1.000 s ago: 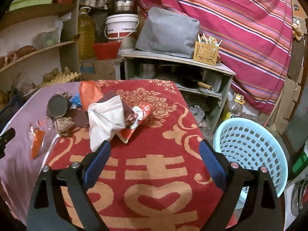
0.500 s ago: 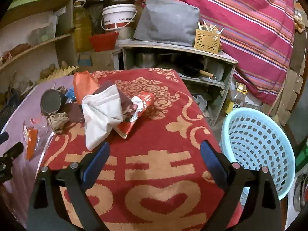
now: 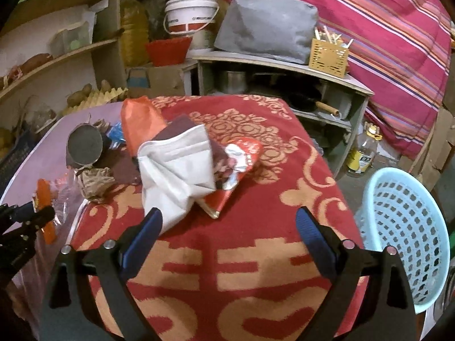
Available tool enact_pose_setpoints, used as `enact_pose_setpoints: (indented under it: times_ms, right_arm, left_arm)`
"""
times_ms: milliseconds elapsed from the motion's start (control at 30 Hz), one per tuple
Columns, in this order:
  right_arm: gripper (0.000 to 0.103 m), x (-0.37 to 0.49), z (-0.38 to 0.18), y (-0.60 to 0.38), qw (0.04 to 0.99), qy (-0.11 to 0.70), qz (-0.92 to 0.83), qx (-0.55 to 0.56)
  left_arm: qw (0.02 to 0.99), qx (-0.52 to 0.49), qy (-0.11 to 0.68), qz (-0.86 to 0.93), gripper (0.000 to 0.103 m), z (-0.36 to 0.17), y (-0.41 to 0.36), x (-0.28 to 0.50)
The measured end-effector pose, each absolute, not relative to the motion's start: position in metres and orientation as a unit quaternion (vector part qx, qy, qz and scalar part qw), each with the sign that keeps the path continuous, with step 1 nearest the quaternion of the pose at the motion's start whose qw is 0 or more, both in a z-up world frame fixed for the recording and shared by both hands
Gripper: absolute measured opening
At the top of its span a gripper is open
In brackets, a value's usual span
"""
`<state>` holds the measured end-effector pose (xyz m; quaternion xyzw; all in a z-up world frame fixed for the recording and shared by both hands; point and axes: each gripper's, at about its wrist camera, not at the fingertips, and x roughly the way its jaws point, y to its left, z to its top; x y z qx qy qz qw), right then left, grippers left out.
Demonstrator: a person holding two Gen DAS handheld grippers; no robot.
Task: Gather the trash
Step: 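Close the left gripper on the orange-striped wrapper while the right gripper grasps the white tissue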
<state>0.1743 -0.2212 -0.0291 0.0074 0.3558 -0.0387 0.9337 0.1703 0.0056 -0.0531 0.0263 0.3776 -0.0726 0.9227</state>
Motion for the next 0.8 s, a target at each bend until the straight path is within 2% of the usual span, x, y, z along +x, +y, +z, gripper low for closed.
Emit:
enact_pose_setpoints:
  times_ms: [167, 600, 667, 733, 800]
  right_arm:
    - [0.093, 0.186, -0.029, -0.216, 0.933, 0.359, -0.037, 0.021]
    - [0.090, 0.205, -0.040, -0.203, 0.926, 0.376, -0.040, 0.002]
    - [0.080, 0.209, -0.043, -0.198, 0.923, 0.384, -0.031, -0.002]
    - [0.063, 0.212, -0.047, -0.193, 0.919, 0.394, -0.020, -0.002]
    - [0.053, 0.214, -0.049, -0.189, 0.917, 0.399, -0.012, -0.004]
  left_arm:
    - [0.929, 0.018, 0.365, -0.058, 0.021, -0.045, 0.026, 0.160]
    - [0.941, -0.002, 0.339, -0.011, 0.019, -0.031, 0.080, 0.155]
    - [0.942, -0.006, 0.336, -0.008, 0.019, -0.029, 0.084, 0.154]
    - [0.942, -0.007, 0.334, -0.007, 0.019, -0.028, 0.085, 0.154]
    - [0.943, -0.006, 0.333, -0.006, 0.019, -0.028, 0.086, 0.154]
